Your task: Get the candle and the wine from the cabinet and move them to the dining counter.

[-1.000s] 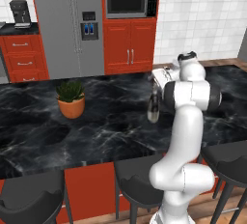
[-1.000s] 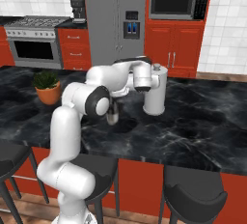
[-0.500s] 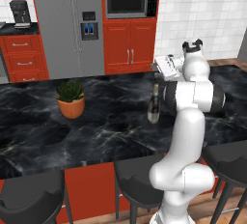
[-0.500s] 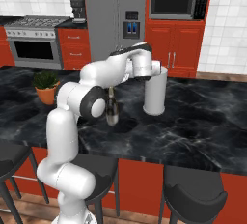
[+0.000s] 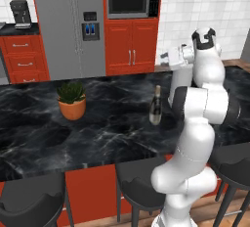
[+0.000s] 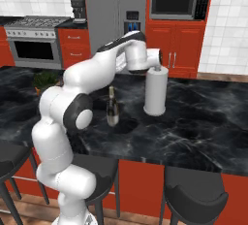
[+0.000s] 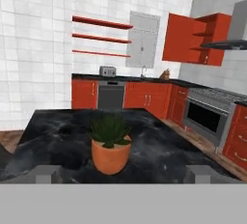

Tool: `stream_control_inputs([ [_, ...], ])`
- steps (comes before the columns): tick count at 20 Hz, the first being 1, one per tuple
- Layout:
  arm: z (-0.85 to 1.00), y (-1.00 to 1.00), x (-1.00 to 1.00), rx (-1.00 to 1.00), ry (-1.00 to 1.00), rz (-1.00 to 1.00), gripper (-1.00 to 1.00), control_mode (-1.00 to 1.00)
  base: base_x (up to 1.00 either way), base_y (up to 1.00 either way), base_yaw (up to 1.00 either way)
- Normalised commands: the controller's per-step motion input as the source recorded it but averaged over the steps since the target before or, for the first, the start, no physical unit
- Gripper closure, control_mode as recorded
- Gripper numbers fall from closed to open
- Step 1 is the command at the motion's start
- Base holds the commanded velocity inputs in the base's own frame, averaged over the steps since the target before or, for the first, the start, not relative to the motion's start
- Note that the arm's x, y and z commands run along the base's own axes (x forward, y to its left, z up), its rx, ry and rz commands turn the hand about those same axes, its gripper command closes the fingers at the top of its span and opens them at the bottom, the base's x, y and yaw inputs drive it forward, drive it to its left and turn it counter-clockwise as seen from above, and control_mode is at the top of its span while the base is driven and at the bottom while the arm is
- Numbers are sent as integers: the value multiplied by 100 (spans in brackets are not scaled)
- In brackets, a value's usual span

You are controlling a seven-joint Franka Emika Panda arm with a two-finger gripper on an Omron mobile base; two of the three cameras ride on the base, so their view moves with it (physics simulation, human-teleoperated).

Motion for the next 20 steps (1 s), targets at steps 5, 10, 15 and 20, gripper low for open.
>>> stream_control_inputs([
  [5, 33, 0, -67, -6, 4, -42, -100, -100, 0, 0, 0],
  [10, 37, 0, -70, -6, 5, -42, -100, -100, 0, 0, 0],
  [15, 28, 5, -62, -10, 6, -41, -100, -100, 0, 0, 0],
  [20, 29, 3, -60, -8, 11, -39, -100, -100, 0, 0, 0],
])
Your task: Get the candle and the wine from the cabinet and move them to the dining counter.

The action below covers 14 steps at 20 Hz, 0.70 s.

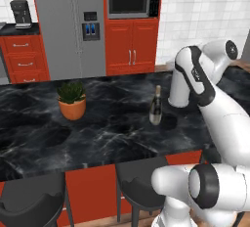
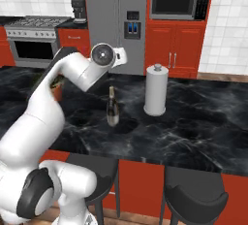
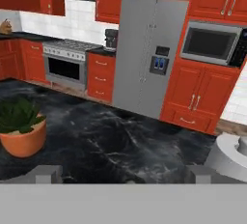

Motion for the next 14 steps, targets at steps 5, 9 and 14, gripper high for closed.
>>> stream_control_inputs([
  [5, 31, 0, -64, -4, 21, -32, -100, -100, 0, 0, 0],
  [9, 23, 0, -65, -2, 22, -31, -100, -100, 0, 0, 0],
  [14, 3, -2, -82, 0, 16, -22, -100, -100, 0, 0, 0],
])
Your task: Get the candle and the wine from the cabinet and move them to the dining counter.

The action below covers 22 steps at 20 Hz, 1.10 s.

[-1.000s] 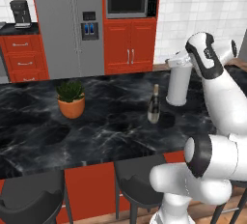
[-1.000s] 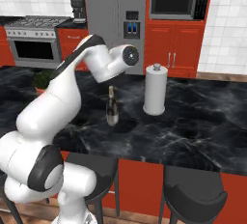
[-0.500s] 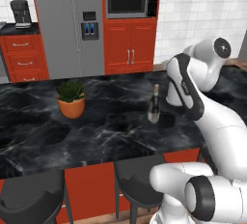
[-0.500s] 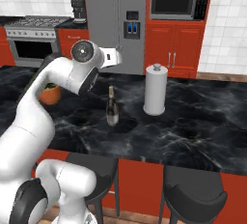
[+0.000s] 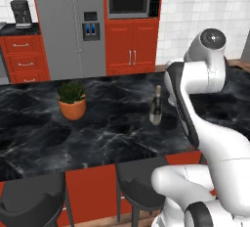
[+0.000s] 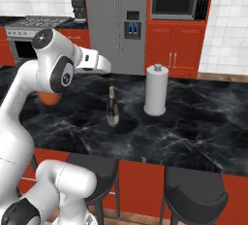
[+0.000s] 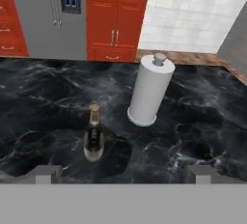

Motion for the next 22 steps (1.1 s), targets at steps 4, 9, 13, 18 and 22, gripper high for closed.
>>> stream_control_inputs([
  [4, 0, 0, -94, 0, 16, -14, -100, -100, 0, 0, 0],
  [9, 0, 0, -94, 1, 12, -8, -100, -100, 0, 0, 0],
  [13, 0, 0, -70, 11, 1, 0, -100, -100, 0, 0, 0],
  [18, 0, 7, -47, 13, 8, 7, -100, -100, 0, 0, 0],
  [22, 3, 16, -24, 7, 4, 6, -100, -100, 0, 0, 0],
])
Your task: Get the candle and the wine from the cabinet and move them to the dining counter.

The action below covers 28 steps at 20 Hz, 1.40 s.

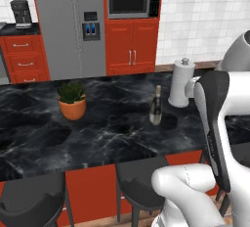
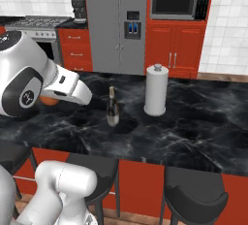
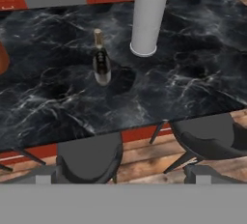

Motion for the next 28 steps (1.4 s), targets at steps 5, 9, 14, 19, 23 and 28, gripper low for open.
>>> stream_control_inputs([
  [5, 19, 32, 0, 0, 0, 0, -100, -100, 0, 0, 0],
  [9, 16, 21, -3, 0, 2, 0, -100, -100, 0, 0, 0],
  [14, 0, 0, -19, 3, 1, 3, -100, -100, 0, 0, 0],
  [19, 0, 0, -1, 0, 0, 6, -100, -100, 0, 0, 0],
  [23, 0, 0, 0, 0, 0, 9, -100, -100, 0, 0, 0],
  [28, 0, 0, 0, 0, 0, 8, -100, -100, 0, 0, 0],
])
